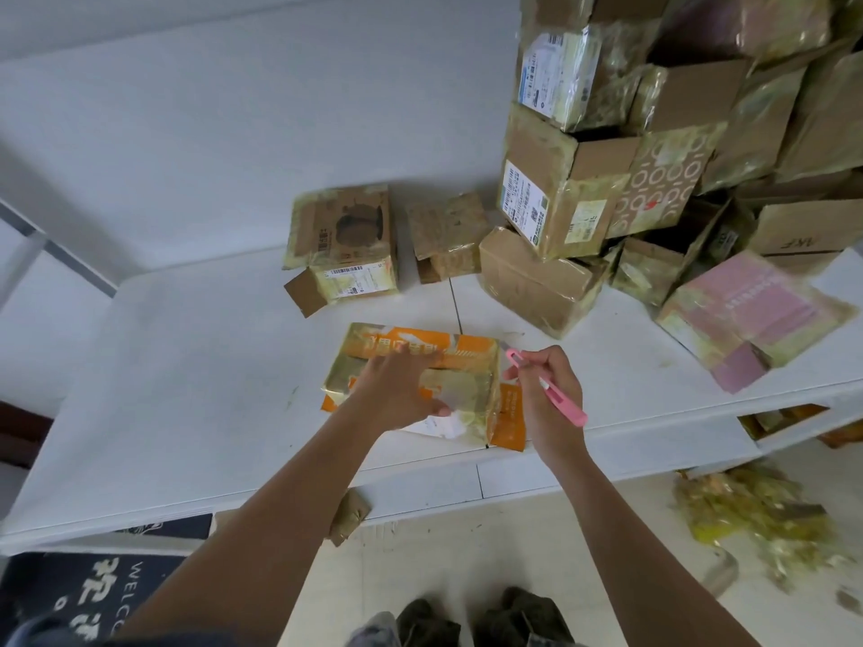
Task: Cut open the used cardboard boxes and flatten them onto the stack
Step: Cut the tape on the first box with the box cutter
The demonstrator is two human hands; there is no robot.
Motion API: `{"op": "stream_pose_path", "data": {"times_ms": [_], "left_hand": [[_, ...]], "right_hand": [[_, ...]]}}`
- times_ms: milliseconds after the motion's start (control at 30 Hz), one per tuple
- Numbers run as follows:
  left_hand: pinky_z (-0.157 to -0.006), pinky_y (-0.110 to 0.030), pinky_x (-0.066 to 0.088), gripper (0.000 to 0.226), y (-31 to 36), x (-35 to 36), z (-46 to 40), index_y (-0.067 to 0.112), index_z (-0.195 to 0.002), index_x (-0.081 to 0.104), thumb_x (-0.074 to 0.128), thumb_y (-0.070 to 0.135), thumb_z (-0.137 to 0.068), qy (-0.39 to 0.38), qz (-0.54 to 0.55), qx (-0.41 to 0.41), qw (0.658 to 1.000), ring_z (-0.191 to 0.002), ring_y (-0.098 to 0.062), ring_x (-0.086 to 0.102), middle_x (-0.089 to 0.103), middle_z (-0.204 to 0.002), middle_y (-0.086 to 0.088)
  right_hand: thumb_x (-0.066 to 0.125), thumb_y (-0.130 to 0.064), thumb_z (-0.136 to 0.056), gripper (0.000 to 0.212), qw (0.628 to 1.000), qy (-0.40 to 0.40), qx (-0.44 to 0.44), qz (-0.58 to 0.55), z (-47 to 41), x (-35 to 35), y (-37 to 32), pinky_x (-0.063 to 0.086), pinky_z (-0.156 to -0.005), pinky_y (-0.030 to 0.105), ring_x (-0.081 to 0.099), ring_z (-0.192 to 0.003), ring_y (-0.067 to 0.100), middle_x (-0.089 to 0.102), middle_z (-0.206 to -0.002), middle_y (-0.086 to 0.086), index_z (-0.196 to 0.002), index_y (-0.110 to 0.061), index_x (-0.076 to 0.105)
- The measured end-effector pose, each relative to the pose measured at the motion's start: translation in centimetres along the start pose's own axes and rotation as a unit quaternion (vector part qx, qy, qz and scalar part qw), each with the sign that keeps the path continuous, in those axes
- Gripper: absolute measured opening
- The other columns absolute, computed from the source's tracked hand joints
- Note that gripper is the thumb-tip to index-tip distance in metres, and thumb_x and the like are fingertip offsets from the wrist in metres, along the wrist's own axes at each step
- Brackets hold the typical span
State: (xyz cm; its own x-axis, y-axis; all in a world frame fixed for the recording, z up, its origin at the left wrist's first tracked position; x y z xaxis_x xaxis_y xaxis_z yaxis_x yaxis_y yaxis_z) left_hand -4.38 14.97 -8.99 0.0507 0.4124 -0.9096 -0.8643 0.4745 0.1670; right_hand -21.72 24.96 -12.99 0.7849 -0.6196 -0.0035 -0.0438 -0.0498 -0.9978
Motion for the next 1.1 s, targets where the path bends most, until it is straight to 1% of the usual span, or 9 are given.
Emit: {"op": "stream_pose_path", "data": {"times_ms": [67, 167, 267, 333, 433, 533, 700, 867, 1100], "left_hand": [[-0.109, -0.039, 0.033, 0.088, 0.1, 0.1, 0.2, 0.037, -0.152, 0.028, 0.07, 0.059, -0.078, -0.005, 0.003, -0.003, 1.0, -0.138, -0.035, 0.038, 0.034, -0.154, -0.014], [-0.109, -0.04, 0.034, 0.087, 0.1, 0.0, 0.3, 0.037, -0.152, 0.028, 0.07, 0.059, -0.078, -0.005, 0.004, -0.006, 1.0, -0.138, -0.036, 0.037, 0.032, -0.155, -0.015], [-0.109, -0.04, 0.034, 0.087, 0.2, -0.1, 0.3, 0.035, -0.151, 0.029, 0.07, 0.058, -0.079, -0.003, 0.002, -0.003, 1.0, -0.139, -0.035, 0.037, 0.033, -0.155, -0.015], [-0.108, -0.041, 0.036, 0.086, 0.2, -0.1, 0.4, 0.035, -0.151, 0.03, 0.07, 0.057, -0.079, -0.001, 0.0, -0.002, 1.0, -0.138, -0.035, 0.038, 0.034, -0.154, -0.015], [-0.108, -0.043, 0.037, 0.086, 0.2, 0.0, 0.4, 0.035, -0.152, 0.028, 0.069, 0.059, -0.079, -0.004, -0.007, -0.006, 1.0, -0.138, -0.037, 0.038, 0.033, -0.155, -0.015], [-0.108, -0.044, 0.037, 0.088, 0.2, 0.2, 0.4, 0.036, -0.152, 0.026, 0.069, 0.059, -0.079, -0.007, -0.01, -0.011, 1.0, -0.137, -0.038, 0.038, 0.031, -0.155, -0.015], [-0.106, -0.045, 0.04, 0.088, 0.1, 0.4, 0.3, 0.037, -0.151, 0.029, 0.071, 0.059, -0.078, -0.004, -0.004, -0.011, 1.0, -0.135, -0.038, 0.04, 0.034, -0.153, -0.015], [-0.1, -0.045, 0.043, 0.089, 0.0, 0.8, 0.3, 0.038, -0.151, 0.029, 0.071, 0.061, -0.076, 0.006, -0.008, -0.014, 1.0, -0.132, -0.039, 0.043, 0.035, -0.153, -0.014], [-0.097, -0.045, 0.044, 0.087, 0.1, 0.9, 0.4, 0.039, -0.15, 0.029, 0.071, 0.059, -0.077, 0.016, -0.016, -0.014, 1.0, -0.131, -0.038, 0.044, 0.035, -0.152, -0.013]], "right_hand": [[0.059, -0.008, -0.097, 0.014, 1.0, 0.009, -0.015, 0.01, -0.1, 0.0, -0.2, 0.046, -0.064, 0.008, 0.067, -0.074, 0.011, 0.07, -0.073, -0.001, -0.086, -0.017, 0.056], [0.055, 0.0, -0.096, 0.014, 0.999, -0.007, -0.034, 0.04, -0.3, 0.2, -0.6, 0.045, -0.058, 0.011, 0.064, -0.069, 0.021, 0.068, -0.07, 0.003, -0.086, -0.008, 0.053], [0.054, 0.0, -0.096, 0.015, 0.997, -0.021, -0.047, 0.064, -0.5, 0.3, -1.1, 0.046, -0.058, 0.026, 0.061, -0.068, 0.035, 0.063, -0.069, 0.017, -0.083, -0.005, 0.05], [0.053, 0.0, -0.096, 0.015, 0.996, -0.026, -0.051, 0.075, -0.7, 0.2, -1.4, 0.047, -0.061, 0.038, 0.059, -0.069, 0.04, 0.059, -0.069, 0.022, -0.081, -0.002, 0.049], [0.052, 0.001, -0.095, 0.017, 0.991, -0.038, -0.069, 0.105, -0.5, 0.4, -1.9, 0.045, -0.06, 0.048, 0.057, -0.066, 0.042, 0.055, -0.067, 0.023, -0.079, -0.001, 0.048], [0.051, 0.002, -0.095, 0.018, 0.989, -0.038, -0.073, 0.122, 0.3, 0.5, -2.1, 0.045, -0.057, 0.053, 0.055, -0.066, 0.041, 0.054, -0.067, 0.021, -0.078, -0.002, 0.048], [0.049, -0.006, -0.094, 0.016, 0.989, -0.049, -0.059, 0.13, 1.8, 0.3, -2.0, 0.046, -0.058, 0.054, 0.055, -0.066, 0.039, 0.054, -0.068, 0.021, -0.078, -0.006, 0.047], [0.05, 0.0, -0.095, 0.018, 0.986, -0.06, -0.055, 0.146, 2.6, 0.2, -2.4, 0.047, -0.063, 0.057, 0.057, -0.07, 0.039, 0.055, -0.069, 0.018, -0.078, -0.005, 0.048], [0.053, -0.003, -0.096, 0.025, 0.981, -0.071, -0.056, 0.173, 4.2, 0.1, -2.5, 0.046, -0.059, 0.053, 0.053, -0.063, 0.035, 0.052, -0.063, 0.012, -0.074, -0.013, 0.044]]}}
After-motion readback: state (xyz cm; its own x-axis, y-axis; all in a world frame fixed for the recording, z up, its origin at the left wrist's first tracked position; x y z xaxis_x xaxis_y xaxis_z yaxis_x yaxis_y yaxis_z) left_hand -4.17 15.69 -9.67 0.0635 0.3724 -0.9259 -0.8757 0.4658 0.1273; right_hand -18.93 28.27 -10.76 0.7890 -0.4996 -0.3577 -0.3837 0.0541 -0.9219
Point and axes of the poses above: each hand's wrist, its own z-axis away from the middle knuckle, its own x-axis out of the palm, y = z × x, the point moved 5 cm from there along -z, towards the middle knuckle
